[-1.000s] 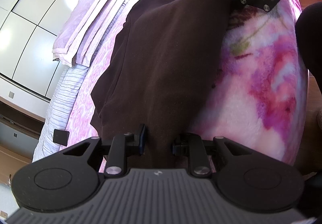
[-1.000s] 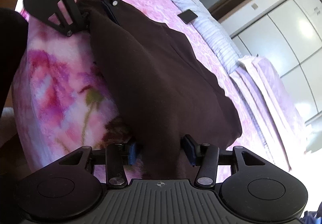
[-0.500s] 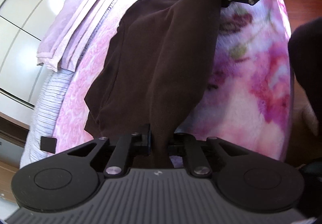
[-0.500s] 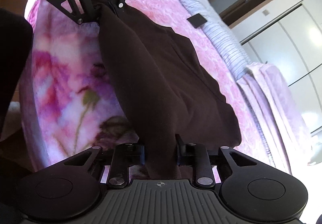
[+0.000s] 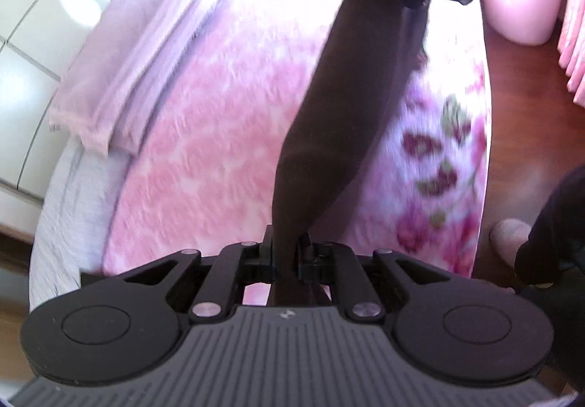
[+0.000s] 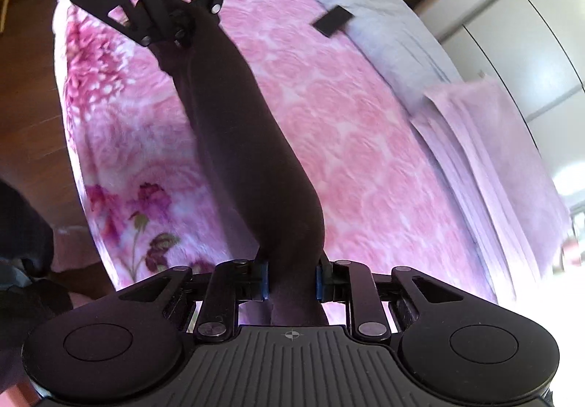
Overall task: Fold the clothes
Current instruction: 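Lift the folded shirt with both grippers and carry it toward the clothes stack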
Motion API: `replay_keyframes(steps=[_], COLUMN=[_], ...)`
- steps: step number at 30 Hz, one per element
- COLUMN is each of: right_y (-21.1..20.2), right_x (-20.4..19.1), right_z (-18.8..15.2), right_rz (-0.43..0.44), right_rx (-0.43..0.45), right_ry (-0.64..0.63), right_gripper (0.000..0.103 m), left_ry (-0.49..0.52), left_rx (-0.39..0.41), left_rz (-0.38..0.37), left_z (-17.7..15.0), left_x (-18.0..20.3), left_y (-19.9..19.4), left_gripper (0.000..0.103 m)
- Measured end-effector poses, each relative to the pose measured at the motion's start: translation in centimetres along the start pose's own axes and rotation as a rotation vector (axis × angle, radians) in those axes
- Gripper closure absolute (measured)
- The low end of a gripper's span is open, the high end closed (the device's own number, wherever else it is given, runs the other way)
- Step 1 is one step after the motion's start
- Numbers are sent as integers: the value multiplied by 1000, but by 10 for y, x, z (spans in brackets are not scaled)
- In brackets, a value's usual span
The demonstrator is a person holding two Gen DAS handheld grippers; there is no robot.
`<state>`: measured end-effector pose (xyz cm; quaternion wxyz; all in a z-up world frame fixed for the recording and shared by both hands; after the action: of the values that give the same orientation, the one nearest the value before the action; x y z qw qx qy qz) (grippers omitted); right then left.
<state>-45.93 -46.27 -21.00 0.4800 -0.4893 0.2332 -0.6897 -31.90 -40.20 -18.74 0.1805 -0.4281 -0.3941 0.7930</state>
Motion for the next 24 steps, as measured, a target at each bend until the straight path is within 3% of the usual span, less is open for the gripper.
replay_keyframes(steps=[6, 11, 16, 20, 24], right_y=[-59, -114, -185, -236, -265], right_x=[57, 136, 251, 349, 439], right_z=[-9, -28, -65, -118, -187], right_rz=[-128, -302, -540, -699, -765], right_rx=[-48, -62, -30, 4, 34], right_ry=[107, 197, 254, 253, 234], right_gripper=[83, 83, 83, 83, 83], left_ry=[137, 240, 300, 310, 267], left_rx=[163, 326, 497, 595, 628], left_rz=[46, 124, 246, 343, 397], left_z=[84, 193, 341, 467, 593], left_x=[-51, -104, -163, -192, -206], left_y=[-14, -29, -48, -52, -33], left_gripper=[95, 95, 95, 95, 95])
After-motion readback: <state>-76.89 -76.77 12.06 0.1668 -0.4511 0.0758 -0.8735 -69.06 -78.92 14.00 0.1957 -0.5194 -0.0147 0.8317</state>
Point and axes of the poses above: each gripper's, at about its wrist camera, not at the fingertips, and y roughly the way its jaws point, x to its right, z to its top, the point moved 10 cm from there along y, roughly the way its jaws point, and after that the axes turned 6 degrees about y, right-handed, at the moved point
